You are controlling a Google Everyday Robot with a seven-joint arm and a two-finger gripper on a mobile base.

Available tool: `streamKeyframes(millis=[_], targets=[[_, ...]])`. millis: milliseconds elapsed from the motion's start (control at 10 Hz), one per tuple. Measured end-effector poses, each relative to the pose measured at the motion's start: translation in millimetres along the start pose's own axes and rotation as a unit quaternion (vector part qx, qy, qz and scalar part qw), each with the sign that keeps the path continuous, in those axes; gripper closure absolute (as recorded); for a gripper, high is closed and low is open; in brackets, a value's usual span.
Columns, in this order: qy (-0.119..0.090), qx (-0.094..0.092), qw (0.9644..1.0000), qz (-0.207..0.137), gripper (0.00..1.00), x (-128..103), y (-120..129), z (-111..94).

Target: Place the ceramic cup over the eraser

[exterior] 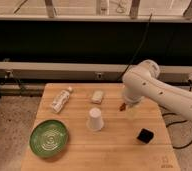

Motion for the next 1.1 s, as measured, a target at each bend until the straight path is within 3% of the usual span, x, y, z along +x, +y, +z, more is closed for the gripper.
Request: streamKeyframes(millis=[1100], targets=[[-0.019,-0.008,0.9985,-0.050,0.20,-37.5,-10.8,27.9]])
